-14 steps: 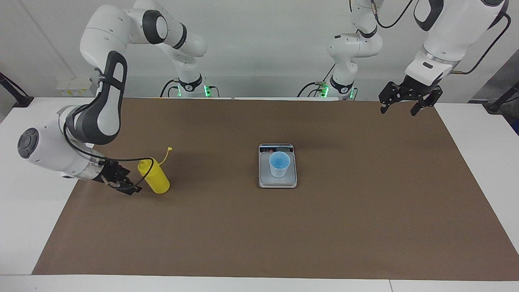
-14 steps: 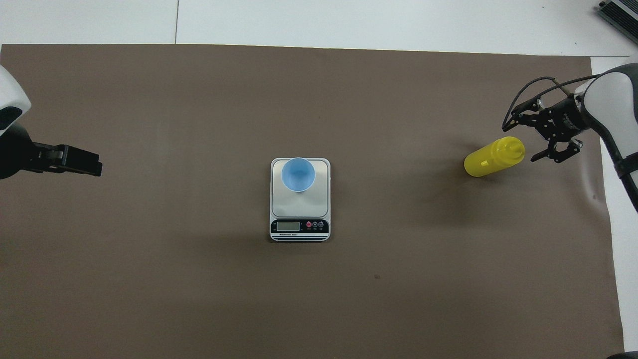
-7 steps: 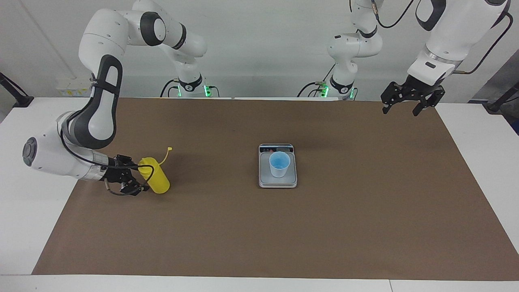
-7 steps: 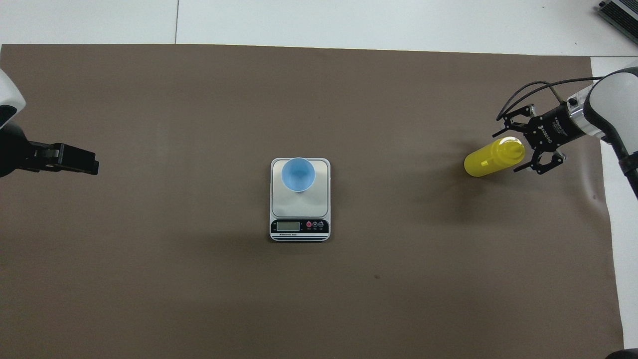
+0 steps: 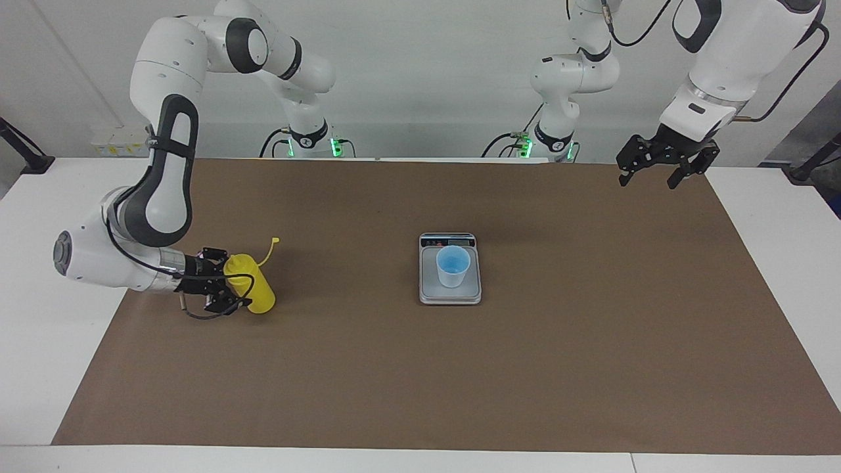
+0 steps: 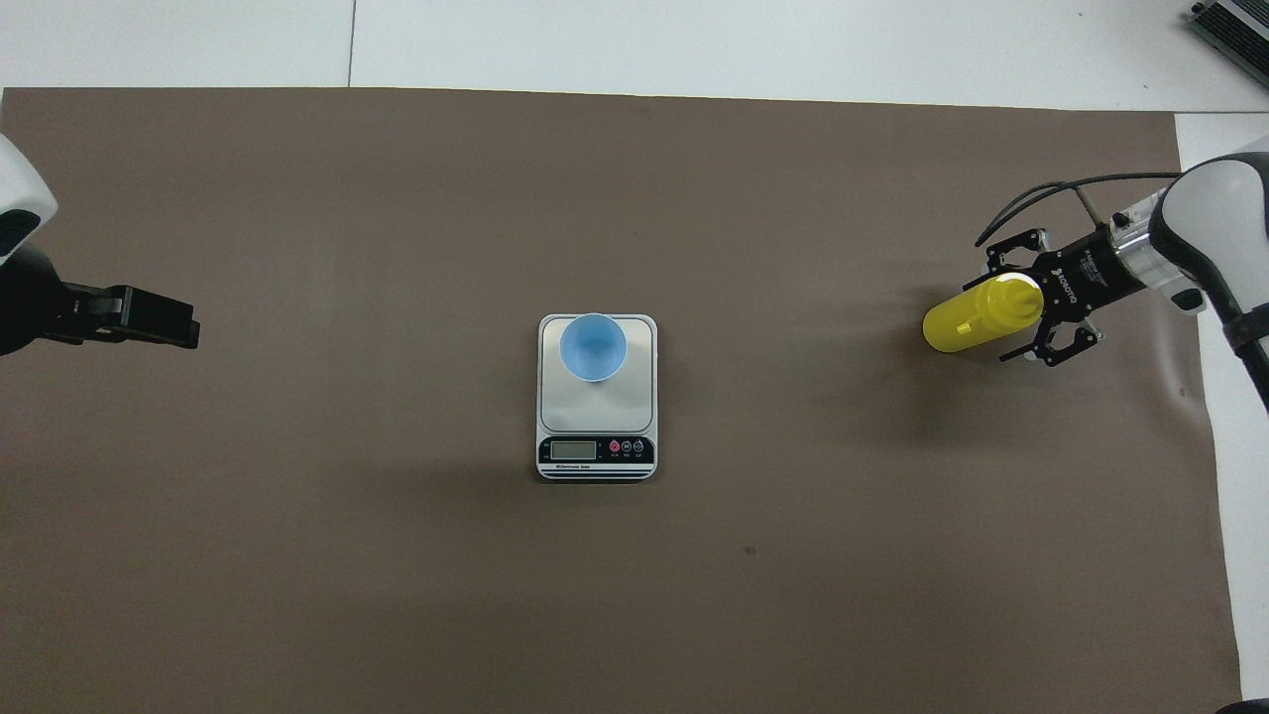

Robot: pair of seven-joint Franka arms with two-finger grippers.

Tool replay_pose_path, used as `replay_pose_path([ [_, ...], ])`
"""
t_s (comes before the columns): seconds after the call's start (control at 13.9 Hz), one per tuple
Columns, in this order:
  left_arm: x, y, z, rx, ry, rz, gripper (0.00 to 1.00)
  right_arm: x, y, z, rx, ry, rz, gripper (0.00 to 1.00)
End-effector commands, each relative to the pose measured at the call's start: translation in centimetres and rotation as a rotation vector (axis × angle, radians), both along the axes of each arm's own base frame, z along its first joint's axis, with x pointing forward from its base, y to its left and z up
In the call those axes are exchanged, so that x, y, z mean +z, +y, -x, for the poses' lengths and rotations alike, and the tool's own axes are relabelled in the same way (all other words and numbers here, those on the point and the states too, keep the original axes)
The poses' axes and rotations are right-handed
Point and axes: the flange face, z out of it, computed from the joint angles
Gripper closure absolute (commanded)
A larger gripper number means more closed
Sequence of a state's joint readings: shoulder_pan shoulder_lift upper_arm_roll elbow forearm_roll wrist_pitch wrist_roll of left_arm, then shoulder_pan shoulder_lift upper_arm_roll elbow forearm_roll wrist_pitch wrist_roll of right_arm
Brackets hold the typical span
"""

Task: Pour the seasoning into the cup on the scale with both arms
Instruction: 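Lower the right gripper over the yellow bottle and grasp it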

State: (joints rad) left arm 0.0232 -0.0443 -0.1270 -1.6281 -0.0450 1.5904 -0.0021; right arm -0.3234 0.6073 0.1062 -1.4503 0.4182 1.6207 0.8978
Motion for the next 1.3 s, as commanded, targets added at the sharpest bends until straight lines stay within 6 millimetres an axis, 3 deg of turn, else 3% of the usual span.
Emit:
replay_pose_path([
  [0.0, 0.0, 0.2, 0.4, 0.012, -0.016, -0.013, 0.0, 0.3, 0.4, 1.4, -0.044, 0.027, -0.043, 0.0],
  [0.36, 0.0, 0.1, 0.4, 0.01, -0.014, -0.013, 0.0, 0.3, 0.7, 1.9, -0.09, 0.045, -0.094, 0.0],
  [0.43, 0.0, 0.1, 0.4, 0.009, -0.014, -0.013, 0.0, 0.4, 0.7, 1.9, -0.095, 0.043, -0.102, 0.2],
  [0.5, 0.0, 0.1, 0.4, 0.009, -0.014, -0.013, 0.0, 0.7, 0.6, 1.8, -0.122, 0.041, -0.14, 0.79],
  [0.58, 0.0, 0.1, 0.4, 0.009, -0.016, -0.013, 0.0, 0.7, 0.4, 1.8, -0.136, 0.041, -0.147, 1.0],
  [0.94, -0.1, 0.0, 0.3, 0.009, -0.017, -0.013, 0.0, 1.4, 0.2, 1.4, -0.141, 0.02, -0.136, 1.0],
  [1.08, -0.1, 0.0, 0.3, 0.007, -0.017, -0.013, 0.0, 3.8, 1.4, 1.1, -0.131, -0.012, -0.115, 1.0],
  [1.22, -0.1, 0.1, 0.3, 0.007, -0.019, -0.012, 0.0, 6.4, 3.9, 0.4, -0.15, -0.047, -0.067, 1.0],
])
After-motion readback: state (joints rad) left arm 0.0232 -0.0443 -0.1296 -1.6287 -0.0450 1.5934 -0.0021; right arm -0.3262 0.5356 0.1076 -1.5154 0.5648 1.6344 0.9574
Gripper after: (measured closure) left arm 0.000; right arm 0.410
